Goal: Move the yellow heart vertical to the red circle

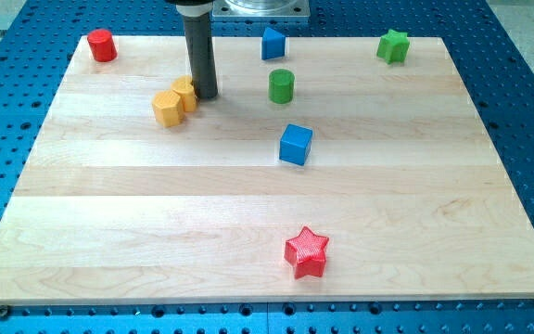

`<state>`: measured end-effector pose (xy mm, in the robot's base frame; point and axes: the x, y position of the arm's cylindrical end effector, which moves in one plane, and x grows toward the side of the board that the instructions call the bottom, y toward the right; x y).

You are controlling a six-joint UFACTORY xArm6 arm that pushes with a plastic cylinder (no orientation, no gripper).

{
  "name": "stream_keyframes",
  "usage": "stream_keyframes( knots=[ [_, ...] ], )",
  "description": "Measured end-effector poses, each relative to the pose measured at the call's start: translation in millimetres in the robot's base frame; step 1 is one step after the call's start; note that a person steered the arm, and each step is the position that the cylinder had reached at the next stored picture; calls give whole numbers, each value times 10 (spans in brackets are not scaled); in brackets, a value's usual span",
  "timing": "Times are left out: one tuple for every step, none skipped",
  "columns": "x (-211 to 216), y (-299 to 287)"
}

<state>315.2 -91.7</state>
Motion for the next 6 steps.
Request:
stream_keyframes(
  knots=[
    [114,-639],
    [311,-1313],
    [632,-1488],
    [827,-1270],
    [771,-433],
    [731,122]
  ],
)
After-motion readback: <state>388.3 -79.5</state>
